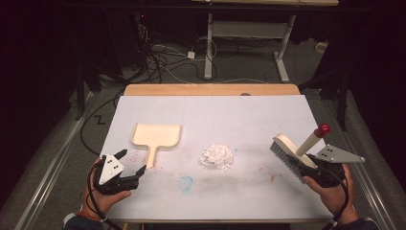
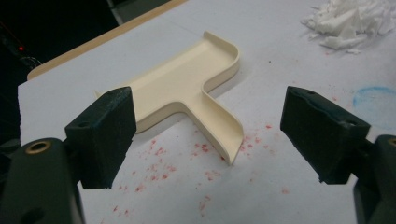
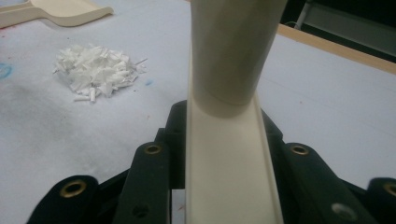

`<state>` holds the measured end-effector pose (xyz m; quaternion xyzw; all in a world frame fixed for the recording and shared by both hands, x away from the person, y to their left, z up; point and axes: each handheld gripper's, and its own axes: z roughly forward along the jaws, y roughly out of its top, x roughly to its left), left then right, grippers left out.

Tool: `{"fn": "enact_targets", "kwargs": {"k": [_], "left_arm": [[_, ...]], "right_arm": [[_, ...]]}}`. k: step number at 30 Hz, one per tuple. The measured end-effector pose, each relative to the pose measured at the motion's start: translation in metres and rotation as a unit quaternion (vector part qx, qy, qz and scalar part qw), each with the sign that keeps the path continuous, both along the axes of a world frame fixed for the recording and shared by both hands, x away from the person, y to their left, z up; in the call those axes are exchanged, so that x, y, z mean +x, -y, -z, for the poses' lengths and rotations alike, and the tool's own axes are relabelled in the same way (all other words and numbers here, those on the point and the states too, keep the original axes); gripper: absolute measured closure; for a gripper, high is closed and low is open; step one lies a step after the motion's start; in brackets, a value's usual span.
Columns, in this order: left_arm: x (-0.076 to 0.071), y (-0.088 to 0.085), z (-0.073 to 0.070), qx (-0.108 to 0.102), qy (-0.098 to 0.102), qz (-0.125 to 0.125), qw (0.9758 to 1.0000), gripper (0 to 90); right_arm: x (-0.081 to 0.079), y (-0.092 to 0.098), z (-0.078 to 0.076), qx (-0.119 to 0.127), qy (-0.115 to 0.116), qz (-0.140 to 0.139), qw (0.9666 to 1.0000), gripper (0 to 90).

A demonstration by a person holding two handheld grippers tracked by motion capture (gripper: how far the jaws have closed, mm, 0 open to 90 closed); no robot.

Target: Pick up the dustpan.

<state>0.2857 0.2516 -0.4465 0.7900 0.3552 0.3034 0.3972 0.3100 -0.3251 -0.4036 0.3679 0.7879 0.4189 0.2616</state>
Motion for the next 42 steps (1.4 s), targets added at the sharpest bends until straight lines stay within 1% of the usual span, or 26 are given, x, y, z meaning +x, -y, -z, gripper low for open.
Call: {"fn": "enact_targets", "kwargs": {"k": [1, 2, 4, 5, 7, 8, 9, 10, 11, 13, 14, 15, 16, 19, 22, 28, 34, 37, 38, 40, 42], "left_arm": [[0.0, 0.0, 0.0, 0.0, 0.0, 0.0, 1.0, 17.7], [0.0, 0.001, 0.001, 0.001, -0.004, 0.001, 1.0, 18.0], [0.001, 0.0, 0.002, -0.001, -0.02, -0.002, 0.9998, 18.0], [0.001, -0.001, 0.002, -0.001, -0.023, -0.006, 0.9997, 18.0], [0.002, -0.003, 0.002, -0.011, -0.026, -0.007, 0.9996, 18.0], [0.002, -0.003, 0.002, -0.011, -0.026, -0.007, 0.9996, 18.0], [0.002, -0.004, 0.002, -0.01, -0.031, -0.012, 0.9994, 18.0], [0.002, -0.004, 0.002, -0.01, -0.031, -0.012, 0.9994, 18.0], [0.002, -0.006, 0.003, -0.012, -0.033, -0.022, 0.9992, 18.0], [0.002, -0.008, 0.002, -0.022, -0.033, -0.031, 0.9987, 18.8], [0.002, -0.008, 0.002, -0.022, -0.033, -0.031, 0.9987, 18.8], [0.0, -0.009, 0.0, -0.024, -0.028, -0.033, 0.9987, 18.8], [-0.001, -0.008, 0.0, -0.024, -0.025, -0.031, 0.9989, 18.8], [-0.001, -0.007, 0.0, -0.022, -0.026, -0.026, 0.9991, 18.8], [-0.001, -0.006, 0.001, -0.022, -0.029, -0.024, 0.999, 18.8], [-0.001, -0.004, 0.002, -0.021, -0.037, -0.023, 0.9988, 18.8], [-0.001, -0.002, 0.004, -0.014, -0.043, -0.021, 0.9988, 18.8], [0.002, -0.001, 0.006, -0.019, -0.055, -0.025, 0.998, 18.8], [0.004, 0.0, 0.007, -0.017, -0.064, -0.027, 0.9974, 18.8], [0.008, 0.002, 0.01, -0.022, -0.086, -0.041, 0.9952, 18.8], [0.012, 0.003, 0.011, -0.04, -0.102, -0.043, 0.993, 18.8]], "right_arm": [[0.0, 0.0, 0.0, 0.0, 0.0, 0.0, 1.0, 67.8], [0.0, 0.0, 0.001, -0.007, 0.0, -0.002, 1.0, 67.8], [0.0, -0.001, 0.001, -0.007, -0.002, -0.003, 1.0, 67.8], [0.001, -0.002, 0.0, -0.007, 0.0, -0.004, 1.0, 67.8], [0.001, -0.003, 0.0, -0.012, 0.004, -0.002, 0.9999, 67.8], [0.001, -0.003, 0.0, -0.013, 0.009, 0.0, 0.9999, 67.8], [0.001, -0.004, -0.001, -0.015, 0.012, 0.002, 0.9998, 67.7], [0.002, -0.004, -0.002, -0.015, 0.012, 0.001, 0.9998, 67.7], [0.002, -0.005, -0.002, -0.013, 0.012, 0.0, 0.9999, 67.7], [0.002, -0.006, 0.0, -0.016, 0.008, -0.001, 0.9998, 67.7], [0.002, -0.006, 0.001, -0.014, 0.006, 0.0, 0.9999, 67.7], [0.002, -0.006, 0.001, -0.01, 0.004, -0.002, 0.9999, 67.7], [0.002, -0.006, 0.001, -0.008, 0.002, -0.004, 1.0, 67.7], [0.001, -0.006, -0.001, -0.01, 0.012, -0.001, 0.9999, 67.7], [0.003, -0.005, -0.001, -0.005, 0.008, 0.003, 0.9999, 67.7], [0.008, -0.004, 0.002, -0.013, 0.004, 0.007, 0.9999, 67.7], [0.014, -0.003, 0.004, -0.019, 0.0, 0.018, 0.9997, 67.8], [0.017, -0.003, 0.004, -0.02, -0.001, 0.02, 0.9996, 67.7], [0.018, -0.003, 0.004, -0.02, -0.001, 0.022, 0.9996, 67.7], [0.018, -0.003, 0.005, -0.021, -0.001, 0.019, 0.9996, 67.7], [0.018, -0.003, 0.005, -0.024, -0.003, 0.02, 0.9995, 67.7]]}}
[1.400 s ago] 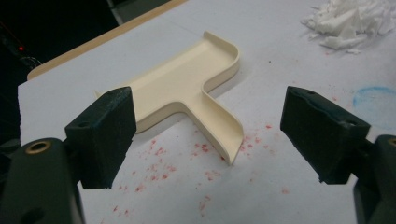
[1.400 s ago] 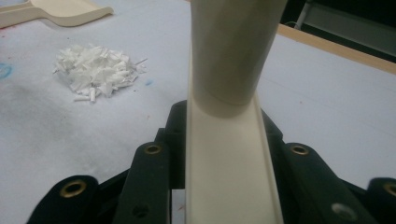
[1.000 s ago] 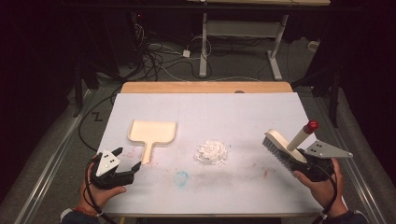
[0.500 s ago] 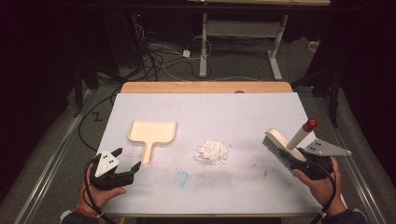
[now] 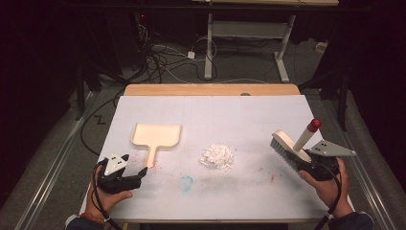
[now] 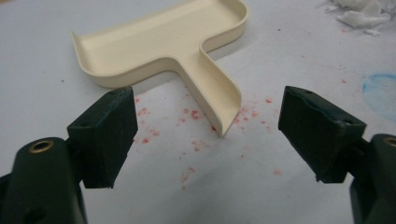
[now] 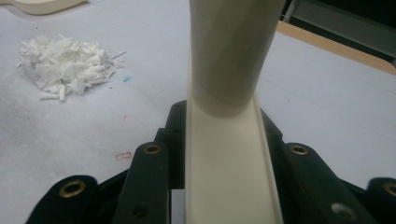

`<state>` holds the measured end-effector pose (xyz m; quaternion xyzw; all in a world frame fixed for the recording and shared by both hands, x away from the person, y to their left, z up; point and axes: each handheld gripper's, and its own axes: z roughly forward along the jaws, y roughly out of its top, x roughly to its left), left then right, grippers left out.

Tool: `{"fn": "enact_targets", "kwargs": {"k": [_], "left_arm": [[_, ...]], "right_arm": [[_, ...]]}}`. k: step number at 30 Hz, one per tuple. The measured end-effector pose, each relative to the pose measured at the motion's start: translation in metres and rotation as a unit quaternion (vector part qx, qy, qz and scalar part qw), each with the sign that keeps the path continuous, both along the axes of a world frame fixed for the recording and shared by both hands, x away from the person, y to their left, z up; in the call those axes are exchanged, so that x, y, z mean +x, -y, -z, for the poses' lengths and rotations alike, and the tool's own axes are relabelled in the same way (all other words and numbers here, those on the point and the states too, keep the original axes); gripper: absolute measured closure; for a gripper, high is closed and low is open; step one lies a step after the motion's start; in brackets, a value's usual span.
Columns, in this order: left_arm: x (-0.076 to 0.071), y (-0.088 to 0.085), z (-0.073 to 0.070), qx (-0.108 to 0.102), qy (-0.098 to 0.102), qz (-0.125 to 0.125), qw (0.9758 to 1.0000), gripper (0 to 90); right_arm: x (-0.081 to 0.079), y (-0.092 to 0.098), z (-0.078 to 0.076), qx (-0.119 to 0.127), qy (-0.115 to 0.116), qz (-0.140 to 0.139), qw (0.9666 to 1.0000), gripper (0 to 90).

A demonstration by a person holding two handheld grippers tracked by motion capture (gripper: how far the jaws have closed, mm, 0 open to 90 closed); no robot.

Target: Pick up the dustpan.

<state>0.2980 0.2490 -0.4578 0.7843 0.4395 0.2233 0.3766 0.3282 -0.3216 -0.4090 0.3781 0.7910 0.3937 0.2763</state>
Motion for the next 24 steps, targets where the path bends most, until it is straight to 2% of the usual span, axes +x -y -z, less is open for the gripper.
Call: {"fn": "enact_targets", "kwargs": {"k": [5, 10, 13, 15, 18, 20, 23, 24], "left_arm": [[0.007, 0.006, 0.002, -0.01, -0.019, -0.008, 0.9997, 18.8], [0.023, 0.019, 0.004, 0.001, -0.041, -0.035, 0.9986, 18.9], [0.032, 0.025, 0.006, 0.016, -0.059, -0.051, 0.9968, 19.9], [0.038, 0.027, 0.008, 0.018, -0.069, -0.061, 0.9955, 20.3], [0.043, 0.027, 0.009, 0.011, -0.079, -0.069, 0.9944, 20.7], [0.05, 0.03, 0.011, 0.01, -0.09, -0.079, 0.9928, 20.7], [0.054, 0.032, 0.012, 0.011, -0.096, -0.079, 0.9921, 20.7], [0.06, 0.035, 0.014, 0.007, -0.101, -0.083, 0.9914, 20.8]], "right_arm": [[0.0, 0.001, 0.0, 0.0, 0.002, 0.004, 1.0, 67.7], [-0.001, 0.005, -0.001, 0.004, 0.002, 0.01, 0.9999, 67.7], [0.0, 0.006, -0.001, 0.003, 0.003, 0.01, 0.9999, 67.7], [0.0, 0.006, -0.001, 0.002, 0.002, 0.011, 0.9999, 67.7], [0.0, 0.006, -0.001, 0.004, 0.002, 0.013, 0.9999, 67.8], [0.0, 0.005, -0.001, 0.004, 0.002, 0.013, 0.9999, 67.8], [0.0, 0.005, -0.001, 0.004, 0.001, 0.013, 0.9999, 67.7], [0.0, 0.004, -0.001, 0.003, 0.002, 0.012, 0.9999, 67.7]]}}
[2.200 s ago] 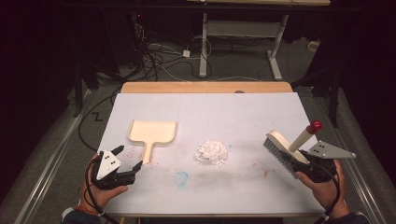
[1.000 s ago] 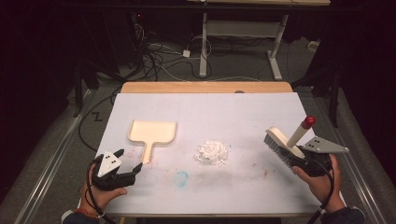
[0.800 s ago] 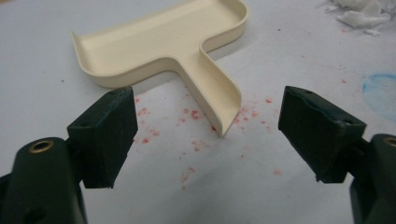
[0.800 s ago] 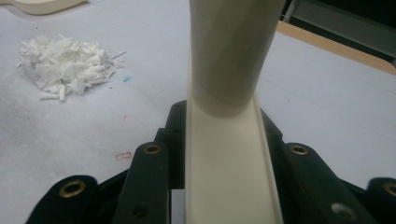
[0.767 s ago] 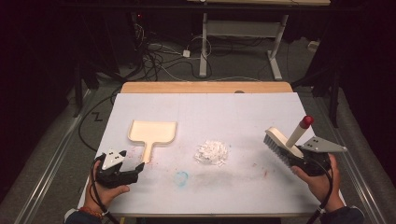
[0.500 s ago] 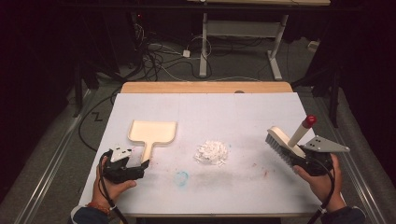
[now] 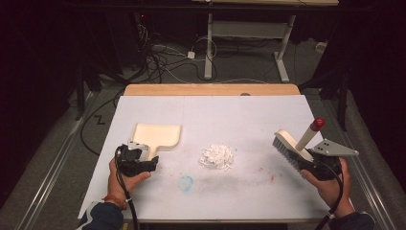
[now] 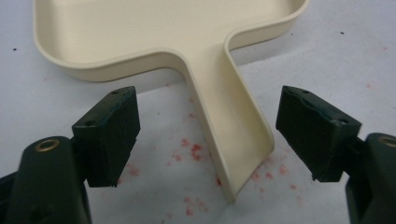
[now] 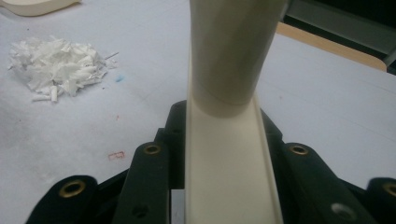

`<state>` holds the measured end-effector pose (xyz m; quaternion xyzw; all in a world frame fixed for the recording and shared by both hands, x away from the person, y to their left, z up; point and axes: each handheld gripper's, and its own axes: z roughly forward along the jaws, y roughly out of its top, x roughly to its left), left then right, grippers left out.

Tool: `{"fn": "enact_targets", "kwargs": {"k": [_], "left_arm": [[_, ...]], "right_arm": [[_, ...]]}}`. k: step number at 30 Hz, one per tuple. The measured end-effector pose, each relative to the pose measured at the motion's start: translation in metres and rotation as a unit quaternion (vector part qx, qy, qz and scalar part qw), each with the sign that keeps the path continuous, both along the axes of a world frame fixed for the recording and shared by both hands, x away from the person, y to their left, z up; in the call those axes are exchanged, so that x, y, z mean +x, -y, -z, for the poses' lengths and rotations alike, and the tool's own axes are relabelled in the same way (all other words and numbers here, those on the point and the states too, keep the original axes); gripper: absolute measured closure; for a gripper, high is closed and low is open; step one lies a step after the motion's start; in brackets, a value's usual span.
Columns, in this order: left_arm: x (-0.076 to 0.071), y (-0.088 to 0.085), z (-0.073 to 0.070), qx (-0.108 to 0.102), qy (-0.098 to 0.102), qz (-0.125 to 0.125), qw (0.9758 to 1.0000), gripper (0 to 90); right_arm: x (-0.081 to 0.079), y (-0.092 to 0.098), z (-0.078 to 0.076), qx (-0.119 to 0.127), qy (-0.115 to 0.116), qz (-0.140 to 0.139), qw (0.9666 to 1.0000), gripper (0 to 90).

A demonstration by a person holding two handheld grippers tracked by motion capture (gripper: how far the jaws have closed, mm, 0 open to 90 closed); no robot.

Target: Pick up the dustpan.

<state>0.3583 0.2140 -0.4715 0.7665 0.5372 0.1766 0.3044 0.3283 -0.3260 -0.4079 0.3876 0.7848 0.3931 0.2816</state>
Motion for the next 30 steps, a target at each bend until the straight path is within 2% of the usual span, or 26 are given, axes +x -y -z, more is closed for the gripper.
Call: {"fn": "enact_targets", "kwargs": {"k": [3, 9, 13, 17, 21, 22, 24, 30], "left_arm": [[0.009, 0.005, 0.003, 0.006, -0.008, -0.004, 0.9999, 22.2], [0.021, 0.006, 0.005, 0.001, -0.016, -0.011, 0.9998, 24.8], [0.023, 0.006, 0.005, 0.007, -0.013, -0.023, 0.9996, 31.0], [0.025, 0.004, 0.004, 0.012, -0.019, -0.027, 0.9994, 40.9], [0.024, 0.005, 0.004, 0.015, -0.016, -0.019, 0.9996, 57.6], [0.024, 0.006, 0.003, 0.017, -0.015, -0.008, 0.9997, 61.2], [0.025, 0.007, 0.003, 0.026, -0.015, 0.001, 0.9996, 63.1], [0.028, 0.002, 0.0, 0.026, -0.022, 0.024, 0.9991, 63.4]], "right_arm": [[0.0, -0.001, 0.0, 0.0, -0.001, -0.002, 1.0, 67.7], [0.0, 0.0, 0.0, 0.001, -0.001, -0.004, 1.0, 67.7], [0.0, 0.0, 0.001, 0.001, -0.004, -0.004, 1.0, 67.7], [0.0, -0.001, 0.001, -0.002, -0.005, -0.003, 1.0, 67.7], [0.0, -0.002, 0.001, -0.006, -0.006, -0.006, 0.9999, 67.7], [0.0, -0.002, 0.001, -0.007, -0.006, -0.009, 0.9999, 67.7], [0.0, -0.003, 0.001, -0.007, -0.006, -0.01, 0.9999, 67.7], [0.0, -0.003, 0.002, -0.01, -0.007, -0.013, 0.9998, 67.8]]}}
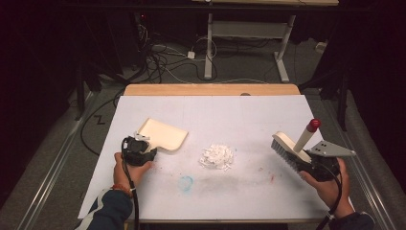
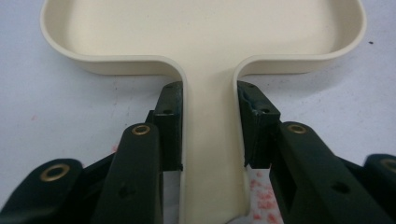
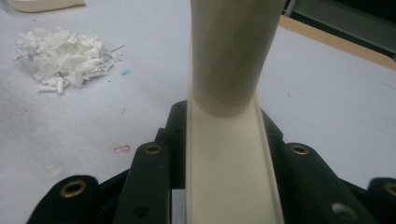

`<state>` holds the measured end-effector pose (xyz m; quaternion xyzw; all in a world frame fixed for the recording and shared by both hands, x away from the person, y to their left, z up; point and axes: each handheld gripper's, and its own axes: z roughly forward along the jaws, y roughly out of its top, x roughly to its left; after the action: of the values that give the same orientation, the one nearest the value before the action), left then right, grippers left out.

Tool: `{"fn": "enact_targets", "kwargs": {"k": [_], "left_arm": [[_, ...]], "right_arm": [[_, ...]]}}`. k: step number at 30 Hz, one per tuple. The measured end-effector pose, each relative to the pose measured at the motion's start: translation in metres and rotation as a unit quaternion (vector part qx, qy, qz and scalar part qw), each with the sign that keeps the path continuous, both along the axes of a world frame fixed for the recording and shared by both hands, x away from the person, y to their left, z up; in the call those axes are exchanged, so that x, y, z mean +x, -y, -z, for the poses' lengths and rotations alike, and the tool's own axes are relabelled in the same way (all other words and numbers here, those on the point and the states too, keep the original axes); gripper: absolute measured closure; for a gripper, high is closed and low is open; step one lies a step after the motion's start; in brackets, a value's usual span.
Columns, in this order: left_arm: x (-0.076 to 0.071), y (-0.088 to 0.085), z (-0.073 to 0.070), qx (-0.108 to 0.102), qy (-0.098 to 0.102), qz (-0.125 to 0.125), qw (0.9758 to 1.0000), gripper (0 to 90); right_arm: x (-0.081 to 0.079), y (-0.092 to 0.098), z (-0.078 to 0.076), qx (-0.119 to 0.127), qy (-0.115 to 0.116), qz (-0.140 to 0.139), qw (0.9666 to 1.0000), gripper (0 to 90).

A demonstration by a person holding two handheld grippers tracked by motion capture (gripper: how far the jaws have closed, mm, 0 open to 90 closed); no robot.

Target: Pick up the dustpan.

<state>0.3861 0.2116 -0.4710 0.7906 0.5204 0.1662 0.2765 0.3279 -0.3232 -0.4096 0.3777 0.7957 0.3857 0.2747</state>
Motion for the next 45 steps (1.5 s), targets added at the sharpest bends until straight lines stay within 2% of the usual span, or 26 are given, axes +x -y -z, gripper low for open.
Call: {"fn": "enact_targets", "kwargs": {"k": [2, 3, 6, 7, 8, 9, 10, 11, 12, 14, 19, 21, 28, 31, 32, 34, 35, 36, 37, 38, 40, 41, 42, 44, 45], "left_arm": [[0.0, -0.001, -0.001, 0.001, 0.0, 0.004, 1.0, 63.4], [0.0, -0.004, -0.004, 0.01, 0.0, 0.012, 0.9999, 63.4], [0.0, -0.008, -0.009, 0.006, -0.002, 0.022, 0.9997, 63.5], [0.0, -0.01, -0.017, 0.013, 0.001, 0.035, 0.9993, 63.5], [0.0, -0.01, -0.017, 0.013, 0.001, 0.035, 0.9993, 63.5], [-0.002, -0.011, -0.027, 0.022, 0.006, 0.058, 0.998, 63.5], [-0.002, -0.011, -0.027, 0.022, 0.006, 0.058, 0.998, 63.5], [-0.003, -0.011, -0.034, 0.034, 0.008, 0.068, 0.9971, 63.6], [-0.005, -0.013, -0.038, 0.037, 0.01, 0.072, 0.9966, 63.6], [-0.007, -0.015, -0.043, 0.034, 0.011, 0.08, 0.9962, 63.6], [-0.009, -0.019, -0.046, 0.041, 0.009, 0.091, 0.995, 63.6], [-0.011, -0.022, -0.047, 0.033, 0.008, 0.094, 0.995, 63.7], [-0.021, -0.034, -0.055, 0.031, 0.004, 0.109, 0.9936, 63.7], [-0.025, -0.037, -0.056, 0.035, -0.001, 0.125, 0.9915, 63.7], [-0.025, -0.037, -0.056, 0.035, -0.001, 0.125, 0.9915, 63.7], [-0.03, -0.038, -0.058, 0.04, -0.009, 0.144, 0.9887, 63.6], [-0.03, -0.038, -0.058, 0.04, -0.009, 0.144, 0.9887, 63.6], [-0.033, -0.038, -0.06, 0.044, -0.012, 0.153, 0.9872, 63.6], [-0.033, -0.038, -0.06, 0.044, -0.012, 0.153, 0.9872, 63.6], [-0.035, -0.037, -0.061, 0.047, -0.017, 0.165, 0.985, 63.6], [-0.038, -0.036, -0.061, 0.051, -0.02, 0.172, 0.9836, 63.7], [-0.038, -0.036, -0.061, 0.051, -0.02, 0.172, 0.9836, 63.7], [-0.04, -0.035, -0.062, 0.056, -0.021, 0.177, 0.9824, 63.7], [-0.041, -0.035, -0.062, 0.057, -0.02, 0.176, 0.9825, 63.6], [-0.043, -0.034, -0.061, 0.058, -0.022, 0.184, 0.9811, 63.6]], "right_arm": [[0.0, 0.0, -0.001, -0.001, 0.002, -0.001, 1.0, 67.7], [-0.001, 0.001, -0.001, -0.001, 0.003, 0.0, 1.0, 67.8], [-0.001, 0.001, -0.001, 0.001, 0.003, 0.001, 1.0, 67.8], [0.0, 0.002, -0.001, 0.001, 0.003, 0.003, 1.0, 67.8], [0.0, 0.002, -0.001, 0.002, 0.001, 0.004, 1.0, 67.8], [0.001, 0.002, -0.001, 0.002, 0.001, 0.005, 1.0, 67.7], [0.001, 0.002, 0.0, 0.003, 0.0, 0.007, 1.0, 67.8], [0.001, 0.002, 0.0, 0.003, -0.001, 0.008, 1.0, 67.7], [0.001, 0.003, 0.0, 0.003, -0.001, 0.009, 1.0, 67.8], [0.002, 0.003, 0.0, 0.003, -0.001, 0.01, 0.9999, 67.7], [0.002, 0.005, -0.001, 0.003, 0.001, 0.013, 0.9999, 67.8], [0.003, 0.005, -0.001, 0.005, 0.001, 0.014, 0.9999, 67.7], [0.005, 0.003, -0.002, 0.005, 0.002, 0.014, 0.9999, 67.8], [0.006, 0.004, -0.002, 0.006, 0.001, 0.014, 0.9999, 67.8], [0.006, 0.004, -0.002, 0.006, 0.002, 0.014, 0.9999, 67.8], [0.006, 0.004, -0.002, 0.006, 0.003, 0.014, 0.9999, 67.8], [0.006, 0.004, -0.002, 0.007, 0.004, 0.016, 0.9998, 67.8], [0.005, 0.004, -0.002, 0.01, 0.002, 0.017, 0.9998, 67.7], [0.006, 0.004, -0.002, 0.011, 0.001, 0.019, 0.9998, 67.8], [0.006, 0.004, -0.002, 0.011, 0.001, 0.02, 0.9998, 67.7], [0.007, 0.005, -0.002, 0.009, 0.001, 0.017, 0.9998, 67.8], [0.007, 0.004, -0.002, 0.009, -0.001, 0.018, 0.9998, 67.8], [0.008, 0.004, -0.002, 0.006, 0.0, 0.014, 0.9999, 67.8], [0.008, 0.002, -0.001, 0.006, -0.003, 0.014, 0.9999, 67.8], [0.008, 0.0, -0.001, 0.005, -0.003, 0.014, 0.9999, 67.8]]}}
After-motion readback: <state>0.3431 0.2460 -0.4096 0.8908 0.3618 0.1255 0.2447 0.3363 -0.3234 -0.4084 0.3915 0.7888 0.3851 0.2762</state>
